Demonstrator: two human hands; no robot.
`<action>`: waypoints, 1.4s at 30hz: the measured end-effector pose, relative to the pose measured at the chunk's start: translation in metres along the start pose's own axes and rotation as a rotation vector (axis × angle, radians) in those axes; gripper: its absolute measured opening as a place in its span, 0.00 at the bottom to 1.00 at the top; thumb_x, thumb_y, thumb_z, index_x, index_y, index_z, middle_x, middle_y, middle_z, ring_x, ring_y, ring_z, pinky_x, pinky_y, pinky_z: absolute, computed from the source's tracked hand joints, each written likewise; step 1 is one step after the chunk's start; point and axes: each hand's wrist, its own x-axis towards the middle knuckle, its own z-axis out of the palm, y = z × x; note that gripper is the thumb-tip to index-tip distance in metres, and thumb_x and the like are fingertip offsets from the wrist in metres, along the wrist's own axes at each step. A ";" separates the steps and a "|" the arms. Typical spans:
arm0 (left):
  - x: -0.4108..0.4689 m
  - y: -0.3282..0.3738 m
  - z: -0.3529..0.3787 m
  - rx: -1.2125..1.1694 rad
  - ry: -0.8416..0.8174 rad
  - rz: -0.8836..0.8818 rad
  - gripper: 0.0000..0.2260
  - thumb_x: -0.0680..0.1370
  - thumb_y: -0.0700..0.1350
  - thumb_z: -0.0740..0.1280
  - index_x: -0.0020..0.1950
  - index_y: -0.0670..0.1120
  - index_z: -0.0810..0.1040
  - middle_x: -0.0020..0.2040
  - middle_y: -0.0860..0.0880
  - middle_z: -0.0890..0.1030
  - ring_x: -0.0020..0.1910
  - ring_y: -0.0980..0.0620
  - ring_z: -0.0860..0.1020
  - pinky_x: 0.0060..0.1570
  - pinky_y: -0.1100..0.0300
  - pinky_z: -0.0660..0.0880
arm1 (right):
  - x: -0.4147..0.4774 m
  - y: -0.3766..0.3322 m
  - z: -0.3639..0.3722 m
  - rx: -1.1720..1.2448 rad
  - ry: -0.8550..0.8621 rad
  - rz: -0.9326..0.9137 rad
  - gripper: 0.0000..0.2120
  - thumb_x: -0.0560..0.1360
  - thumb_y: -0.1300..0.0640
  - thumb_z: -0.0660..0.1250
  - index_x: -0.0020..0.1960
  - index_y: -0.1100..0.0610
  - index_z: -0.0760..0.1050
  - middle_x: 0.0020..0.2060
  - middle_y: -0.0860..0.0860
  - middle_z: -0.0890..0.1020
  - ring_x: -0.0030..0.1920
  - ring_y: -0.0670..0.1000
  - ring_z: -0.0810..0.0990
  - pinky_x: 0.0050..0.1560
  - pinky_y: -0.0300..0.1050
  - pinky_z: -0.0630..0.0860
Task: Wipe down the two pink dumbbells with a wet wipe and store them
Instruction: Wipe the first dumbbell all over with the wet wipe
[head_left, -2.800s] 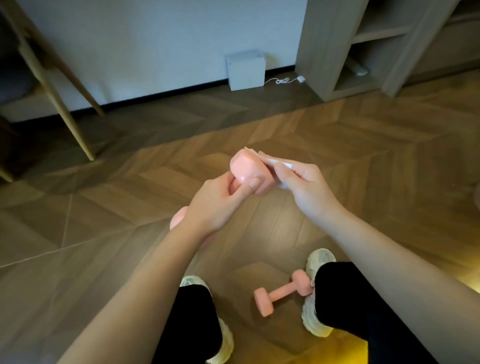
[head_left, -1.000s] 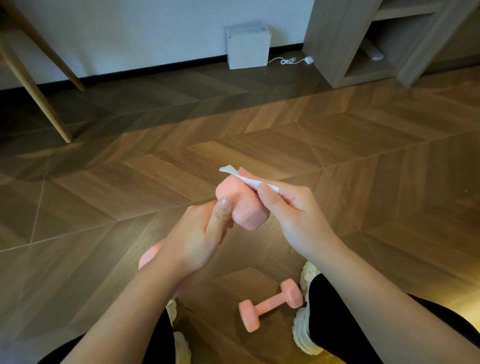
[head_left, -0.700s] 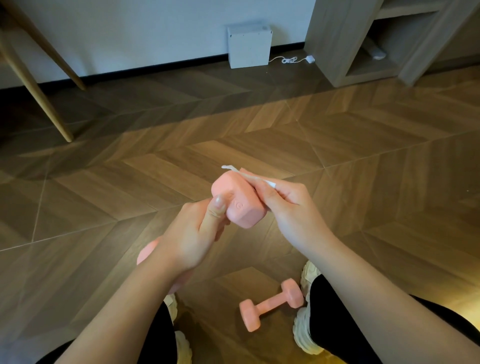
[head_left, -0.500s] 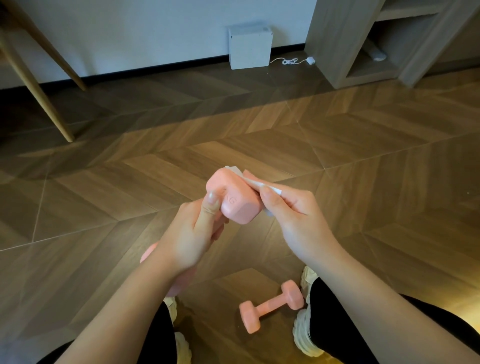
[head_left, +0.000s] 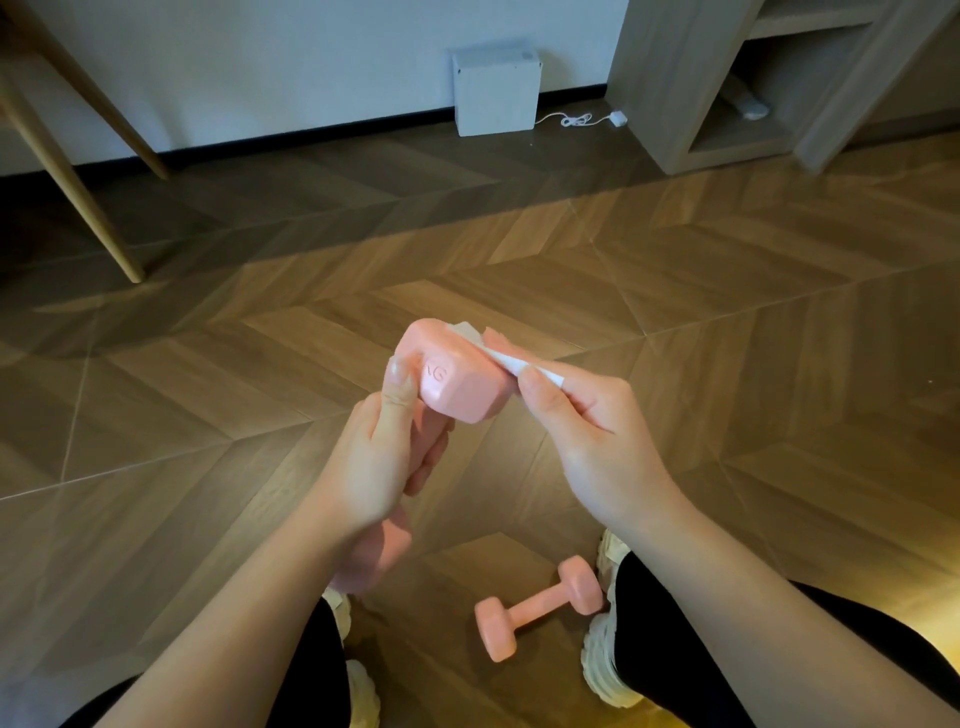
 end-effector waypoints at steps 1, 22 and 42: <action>0.001 0.001 -0.001 -0.017 0.001 0.002 0.48 0.70 0.81 0.48 0.39 0.31 0.65 0.29 0.39 0.62 0.28 0.50 0.62 0.28 0.52 0.57 | -0.001 0.000 0.000 0.005 0.004 -0.017 0.17 0.81 0.49 0.57 0.61 0.53 0.80 0.52 0.33 0.81 0.56 0.43 0.80 0.50 0.39 0.76; -0.002 0.003 0.000 -0.104 0.029 -0.128 0.39 0.72 0.78 0.42 0.34 0.44 0.72 0.28 0.45 0.71 0.24 0.53 0.65 0.25 0.60 0.63 | -0.001 0.001 0.004 -0.137 0.037 -0.146 0.15 0.83 0.63 0.58 0.67 0.62 0.73 0.42 0.26 0.79 0.41 0.29 0.76 0.43 0.21 0.68; 0.003 -0.007 0.001 0.026 -0.020 -0.048 0.48 0.72 0.79 0.45 0.43 0.32 0.71 0.25 0.47 0.67 0.25 0.49 0.64 0.27 0.55 0.62 | 0.002 -0.010 0.007 -0.117 0.030 -0.141 0.17 0.82 0.60 0.58 0.67 0.63 0.76 0.65 0.51 0.78 0.68 0.45 0.75 0.63 0.35 0.71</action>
